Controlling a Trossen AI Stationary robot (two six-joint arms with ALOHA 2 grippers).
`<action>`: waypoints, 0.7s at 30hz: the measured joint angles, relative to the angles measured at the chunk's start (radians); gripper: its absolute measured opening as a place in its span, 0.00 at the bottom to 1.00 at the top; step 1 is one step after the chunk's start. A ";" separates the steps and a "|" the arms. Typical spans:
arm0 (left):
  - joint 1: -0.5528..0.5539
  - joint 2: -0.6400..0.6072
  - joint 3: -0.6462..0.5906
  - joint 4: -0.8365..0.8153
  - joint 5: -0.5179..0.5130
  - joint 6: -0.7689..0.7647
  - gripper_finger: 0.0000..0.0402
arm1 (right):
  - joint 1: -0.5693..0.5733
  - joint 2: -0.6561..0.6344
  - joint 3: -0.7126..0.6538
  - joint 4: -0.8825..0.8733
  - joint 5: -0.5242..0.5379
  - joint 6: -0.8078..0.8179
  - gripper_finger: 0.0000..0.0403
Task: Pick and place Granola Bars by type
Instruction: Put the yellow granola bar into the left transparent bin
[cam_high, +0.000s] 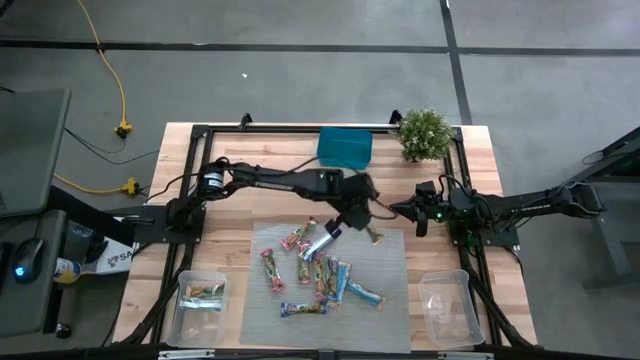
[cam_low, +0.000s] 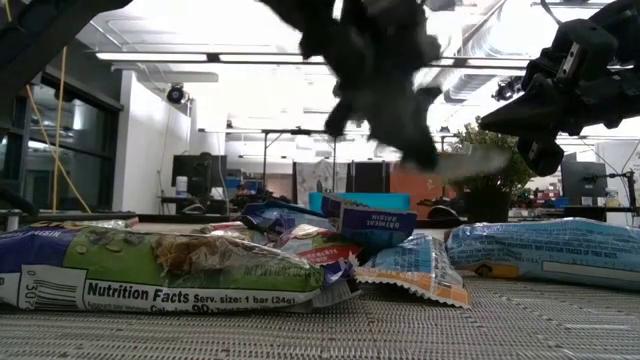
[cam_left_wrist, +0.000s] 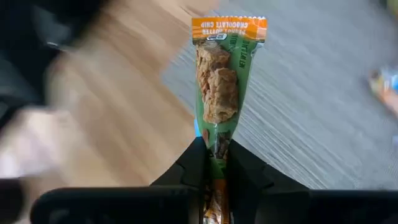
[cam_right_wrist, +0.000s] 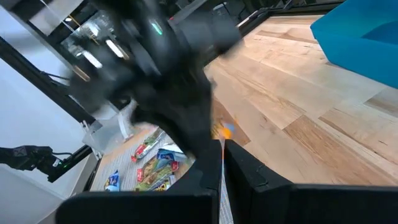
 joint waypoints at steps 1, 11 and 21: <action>0.000 0.000 0.049 -0.038 -0.005 -0.033 0.09 | 0.000 0.000 0.000 0.000 0.000 0.000 0.00; 0.004 -0.027 0.446 -0.527 0.008 -0.424 0.08 | 0.000 0.000 0.000 0.000 0.000 0.000 0.00; -0.082 -0.224 0.404 -0.837 -0.274 -0.685 0.08 | 0.000 -0.001 0.000 0.001 0.000 0.000 0.00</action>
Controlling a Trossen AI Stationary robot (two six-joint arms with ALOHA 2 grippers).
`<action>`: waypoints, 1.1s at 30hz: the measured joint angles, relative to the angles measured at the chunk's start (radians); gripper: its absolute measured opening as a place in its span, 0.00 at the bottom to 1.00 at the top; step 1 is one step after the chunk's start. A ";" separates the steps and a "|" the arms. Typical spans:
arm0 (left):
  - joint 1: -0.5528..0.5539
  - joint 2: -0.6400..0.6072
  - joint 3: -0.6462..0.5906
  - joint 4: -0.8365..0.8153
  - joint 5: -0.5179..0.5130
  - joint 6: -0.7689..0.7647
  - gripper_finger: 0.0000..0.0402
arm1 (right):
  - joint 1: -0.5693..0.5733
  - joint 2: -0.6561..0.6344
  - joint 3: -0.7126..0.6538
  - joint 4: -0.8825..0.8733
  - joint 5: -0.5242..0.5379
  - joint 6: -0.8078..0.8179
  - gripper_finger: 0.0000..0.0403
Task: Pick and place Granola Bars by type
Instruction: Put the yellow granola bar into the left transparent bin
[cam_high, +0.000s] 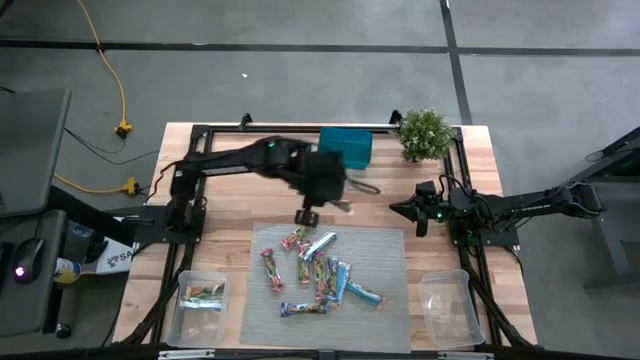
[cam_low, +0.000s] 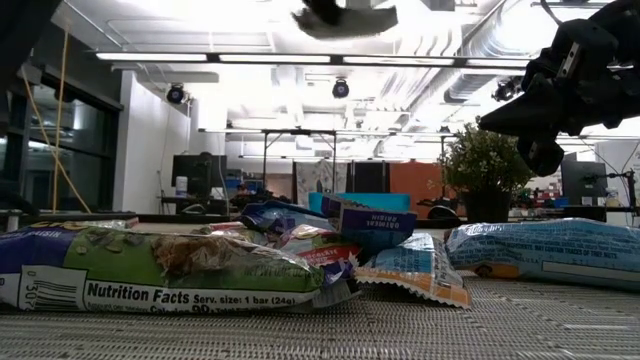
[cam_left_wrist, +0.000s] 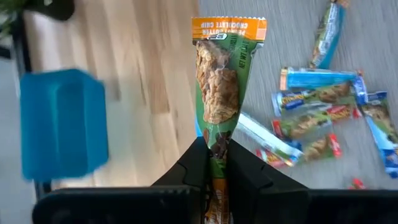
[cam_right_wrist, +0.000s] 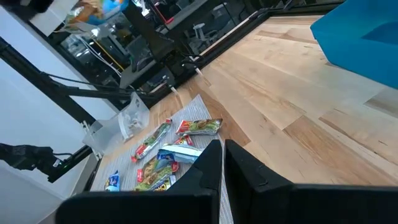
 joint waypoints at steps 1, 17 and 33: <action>-0.019 -0.018 0.000 -0.022 -0.028 -0.034 0.08 | 0.000 -0.001 0.000 0.000 0.000 0.000 0.00; -0.554 -0.219 -0.237 -0.137 -0.488 -0.985 0.08 | 0.000 0.001 0.000 -0.002 0.000 0.000 0.00; -1.027 -0.224 -0.709 -0.095 -0.142 -1.867 0.08 | 0.000 0.001 0.000 -0.002 0.000 0.000 0.00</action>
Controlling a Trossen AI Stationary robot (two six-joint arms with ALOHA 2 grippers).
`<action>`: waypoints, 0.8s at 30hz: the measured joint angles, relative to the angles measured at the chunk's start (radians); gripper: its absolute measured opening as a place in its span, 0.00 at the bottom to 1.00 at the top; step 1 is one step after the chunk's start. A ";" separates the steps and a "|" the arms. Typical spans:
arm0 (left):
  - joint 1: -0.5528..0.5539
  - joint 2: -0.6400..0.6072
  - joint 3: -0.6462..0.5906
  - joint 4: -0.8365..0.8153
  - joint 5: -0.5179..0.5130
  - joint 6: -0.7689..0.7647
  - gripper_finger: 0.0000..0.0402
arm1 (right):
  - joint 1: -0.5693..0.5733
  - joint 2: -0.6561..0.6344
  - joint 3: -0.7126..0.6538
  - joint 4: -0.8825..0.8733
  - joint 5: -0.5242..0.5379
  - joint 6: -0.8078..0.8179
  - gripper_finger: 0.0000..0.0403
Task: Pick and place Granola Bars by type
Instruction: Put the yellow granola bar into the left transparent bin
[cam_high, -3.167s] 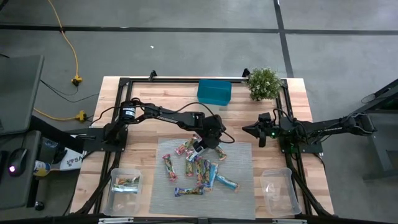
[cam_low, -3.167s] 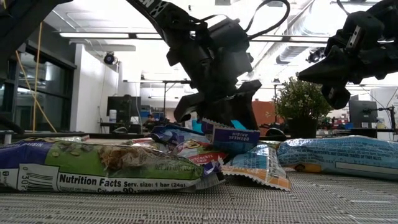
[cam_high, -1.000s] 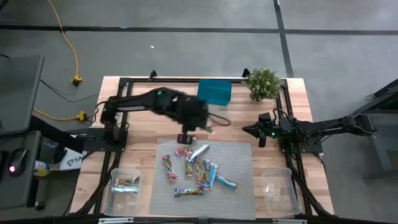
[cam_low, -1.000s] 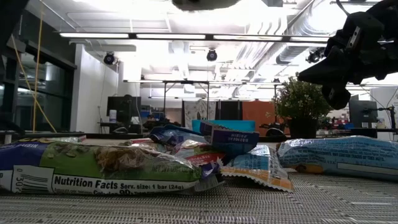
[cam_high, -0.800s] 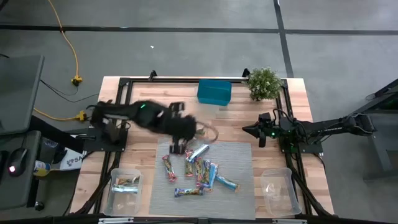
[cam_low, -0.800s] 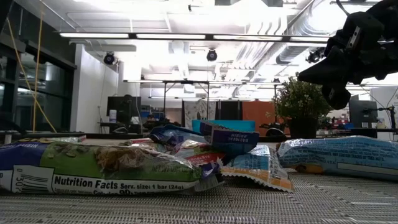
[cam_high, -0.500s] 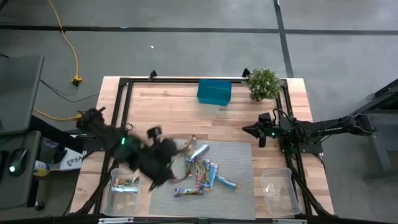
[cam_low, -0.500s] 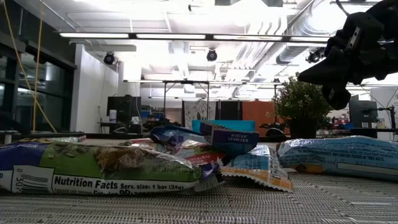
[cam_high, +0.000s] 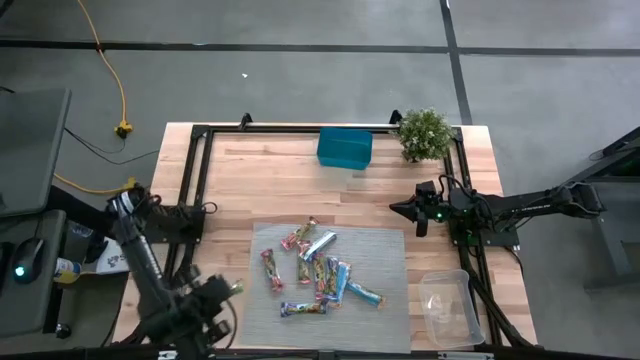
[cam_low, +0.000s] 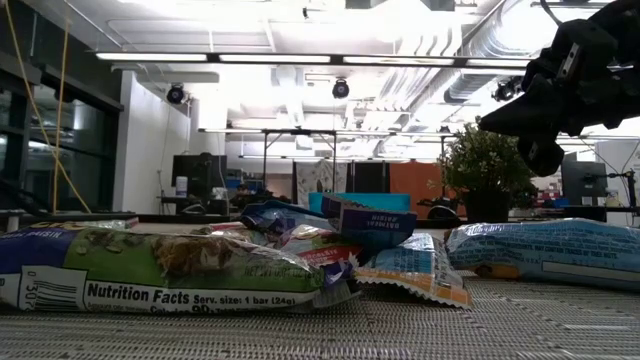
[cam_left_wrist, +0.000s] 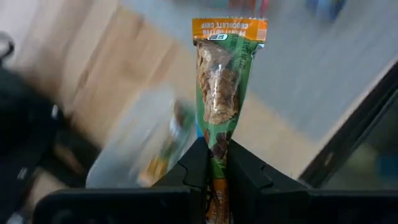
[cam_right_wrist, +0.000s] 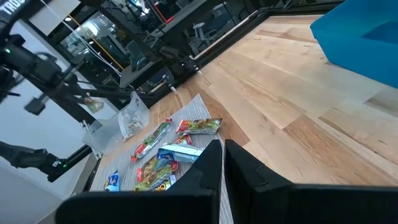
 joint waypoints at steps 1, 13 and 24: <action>-0.020 0.000 -0.009 -0.002 0.038 -0.002 0.08 | 0.000 0.000 0.000 0.000 0.000 0.000 0.00; -0.204 0.000 -0.115 0.035 0.186 -0.013 0.08 | 0.000 0.000 0.000 0.000 0.000 0.000 0.00; -0.240 0.000 -0.320 0.369 0.155 0.119 0.08 | 0.000 0.000 0.000 0.001 0.000 0.000 0.00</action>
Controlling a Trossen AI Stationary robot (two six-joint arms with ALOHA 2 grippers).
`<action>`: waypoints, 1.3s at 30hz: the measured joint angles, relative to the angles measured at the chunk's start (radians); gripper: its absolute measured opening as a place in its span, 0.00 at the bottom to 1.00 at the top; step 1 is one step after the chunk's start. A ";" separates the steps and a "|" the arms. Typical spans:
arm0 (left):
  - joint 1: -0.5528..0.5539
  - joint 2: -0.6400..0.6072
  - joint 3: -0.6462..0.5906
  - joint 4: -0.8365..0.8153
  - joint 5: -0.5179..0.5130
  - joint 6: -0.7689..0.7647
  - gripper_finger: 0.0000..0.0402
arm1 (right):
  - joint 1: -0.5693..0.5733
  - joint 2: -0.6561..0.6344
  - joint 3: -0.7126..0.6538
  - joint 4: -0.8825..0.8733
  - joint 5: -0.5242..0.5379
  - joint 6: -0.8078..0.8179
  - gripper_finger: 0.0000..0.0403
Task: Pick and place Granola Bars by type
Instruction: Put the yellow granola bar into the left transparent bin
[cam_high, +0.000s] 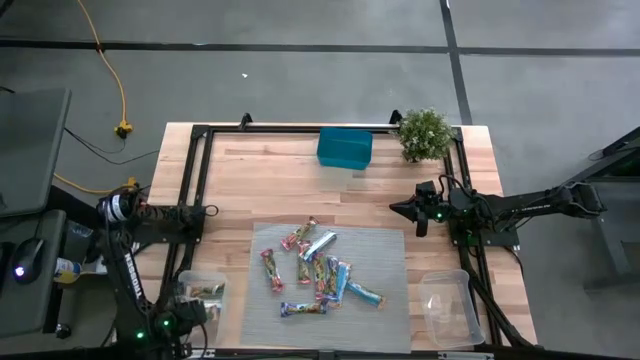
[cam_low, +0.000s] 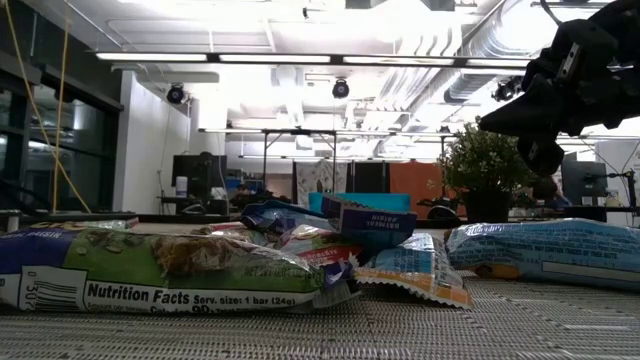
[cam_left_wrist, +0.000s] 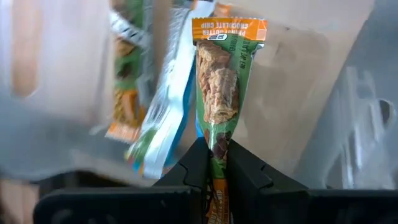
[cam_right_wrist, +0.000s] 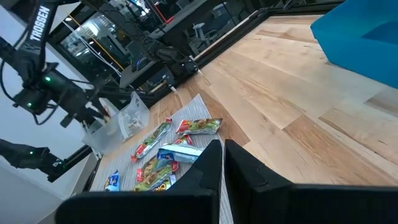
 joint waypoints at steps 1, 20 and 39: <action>0.001 0.000 -0.020 0.029 -0.005 0.023 0.08 | 0.000 0.000 0.000 0.000 0.000 0.000 0.00; 0.000 0.000 -0.075 0.153 -0.025 0.236 0.48 | 0.000 0.000 0.000 0.000 0.000 0.000 0.00; 0.088 -0.132 0.164 -0.246 -0.389 0.203 0.58 | 0.000 0.000 0.000 0.000 0.000 0.000 0.00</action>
